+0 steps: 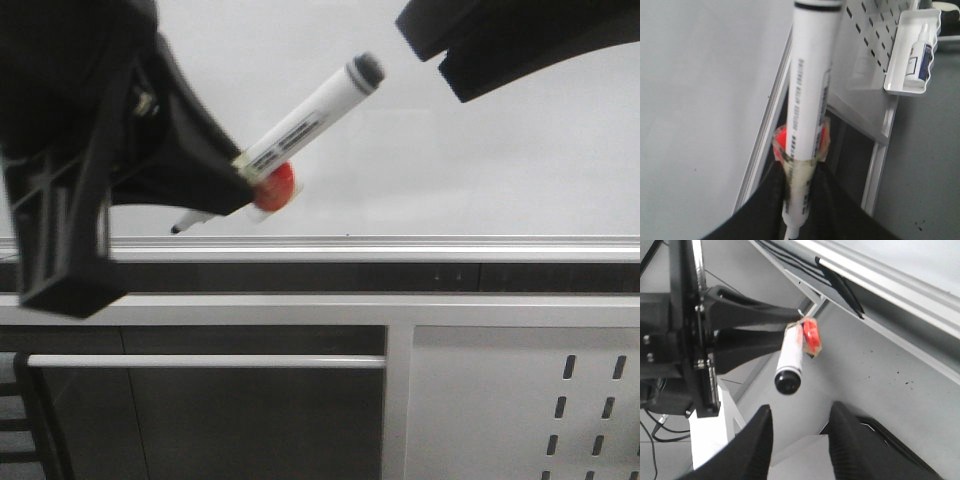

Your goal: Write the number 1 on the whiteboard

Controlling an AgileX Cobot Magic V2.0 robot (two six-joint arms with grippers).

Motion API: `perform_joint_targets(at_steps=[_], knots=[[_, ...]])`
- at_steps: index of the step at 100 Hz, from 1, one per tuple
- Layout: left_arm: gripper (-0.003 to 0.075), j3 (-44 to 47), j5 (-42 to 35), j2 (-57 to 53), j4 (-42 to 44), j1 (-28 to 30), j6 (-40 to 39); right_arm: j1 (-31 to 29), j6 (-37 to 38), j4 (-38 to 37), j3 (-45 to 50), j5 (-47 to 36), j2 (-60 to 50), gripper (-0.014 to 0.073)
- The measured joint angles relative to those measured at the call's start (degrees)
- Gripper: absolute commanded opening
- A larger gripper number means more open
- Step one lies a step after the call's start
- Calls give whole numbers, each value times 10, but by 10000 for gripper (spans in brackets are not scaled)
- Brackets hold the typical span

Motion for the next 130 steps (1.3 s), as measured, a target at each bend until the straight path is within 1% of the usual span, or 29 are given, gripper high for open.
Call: perform_joint_targets(at_steps=[32,50,74,112,130], knots=[[-18,-18,3,31,0,-8,0,0,-1,6,0,-3,26,244],[-18,-21,-19,36,2,-18,0,0,-1,10,0,-10,34,243],[-18,-45,-21,42,3,-19,0,0,-1,11,0,-12,42,243],[-18,-45,-21,46,-6,-19,0,0,-1,12,0,-20,43,243],[-18,-45,-21,46,-6,-31,0,0,-1,12,0,-26,43,241]])
